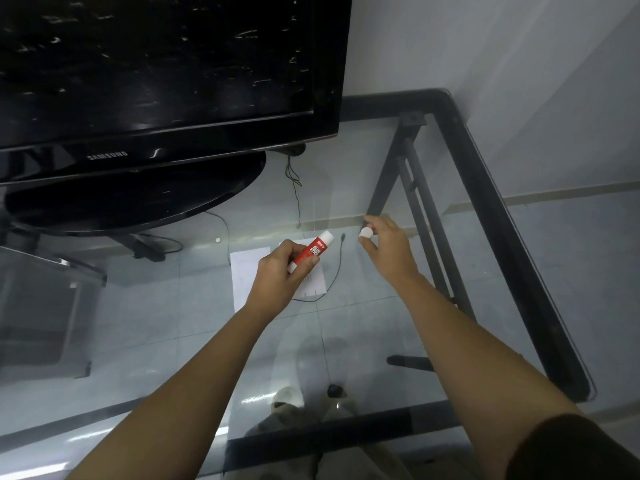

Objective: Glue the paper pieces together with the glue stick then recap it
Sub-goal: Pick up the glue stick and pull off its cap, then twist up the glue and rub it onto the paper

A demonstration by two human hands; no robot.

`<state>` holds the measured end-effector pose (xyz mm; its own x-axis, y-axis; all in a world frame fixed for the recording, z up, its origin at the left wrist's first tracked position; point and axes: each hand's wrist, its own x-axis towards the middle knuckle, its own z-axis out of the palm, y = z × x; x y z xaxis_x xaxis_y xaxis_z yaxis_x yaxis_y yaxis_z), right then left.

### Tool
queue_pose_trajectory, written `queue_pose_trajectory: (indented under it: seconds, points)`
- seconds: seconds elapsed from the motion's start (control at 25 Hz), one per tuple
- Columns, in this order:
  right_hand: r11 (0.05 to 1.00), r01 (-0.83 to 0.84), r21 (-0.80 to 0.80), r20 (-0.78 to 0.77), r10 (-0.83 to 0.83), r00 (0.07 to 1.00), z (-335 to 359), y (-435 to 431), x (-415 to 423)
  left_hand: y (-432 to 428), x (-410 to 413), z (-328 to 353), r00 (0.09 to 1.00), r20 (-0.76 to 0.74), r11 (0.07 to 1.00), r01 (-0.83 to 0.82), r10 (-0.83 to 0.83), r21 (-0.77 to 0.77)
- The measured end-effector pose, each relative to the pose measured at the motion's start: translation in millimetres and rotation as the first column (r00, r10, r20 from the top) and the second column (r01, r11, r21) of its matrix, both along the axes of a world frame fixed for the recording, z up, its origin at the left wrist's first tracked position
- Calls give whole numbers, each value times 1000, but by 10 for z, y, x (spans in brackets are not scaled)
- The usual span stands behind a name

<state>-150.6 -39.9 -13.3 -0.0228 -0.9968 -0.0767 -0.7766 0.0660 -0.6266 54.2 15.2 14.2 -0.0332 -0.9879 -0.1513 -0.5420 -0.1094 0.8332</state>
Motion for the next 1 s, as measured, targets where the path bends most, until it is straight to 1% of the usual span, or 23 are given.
queue_pose_trajectory:
  seconds: [0.12, 0.2, 0.28, 0.32, 0.4, 0.48, 0.56, 0.68, 0.76, 0.8, 0.84, 0.92, 0.96, 1.0]
  points:
    - [999, -23, 25, -31, 24, 999, 8, -5, -11, 2, 29, 17, 1000, -15, 1000, -16, 16, -17]
    - [1000, 17, 2, -12, -17, 1000, 89, 11, -11, 6, 28, 42, 999, -43, 999, -31, 29, -32]
    - [994, 93, -59, 131, -85, 988, 202, 87, 30, 6, 10, 81, 994, -97, 997, -60, 54, -55]
    - [992, 112, -53, 227, -97, 969, 267, 152, 75, 8, -9, 111, 988, -138, 995, -80, 71, -62]
    - [996, 80, 26, 396, -83, 914, 405, 291, 193, 11, -52, 173, 974, -205, 992, -109, 92, -71]
    - [996, 27, 91, 535, -72, 842, 515, 395, 293, 15, -85, 226, 971, -226, 991, -106, 84, -83]
    - [993, 7, 118, 610, -78, 788, 585, 422, 362, 24, -91, 263, 972, -230, 993, -79, 56, -92]
    - [987, -18, 157, 644, -88, 760, 610, 421, 420, 50, -105, 299, 972, -234, 992, -37, 7, -124]
    - [985, -27, 168, 691, -98, 716, 597, 426, 439, 66, -108, 317, 969, -248, 991, -22, -11, -130]
    - [986, -24, 166, 716, -104, 691, 606, 430, 446, 74, -94, 315, 954, -301, 995, -23, -7, -96]
    - [986, -15, 164, 733, -112, 671, 622, 434, 448, 87, -69, 311, 921, -388, 999, -27, 17, -21]
    - [986, 18, 168, 748, -139, 649, 644, 433, 443, 112, -9, 288, 809, -575, 980, -5, 120, 198]
    - [985, 28, 168, 750, -146, 645, 654, 437, 440, 128, 19, 266, 764, -626, 966, 13, 158, 259]
    - [986, 31, 165, 750, -146, 645, 666, 445, 443, 146, 40, 246, 744, -646, 963, 18, 168, 270]
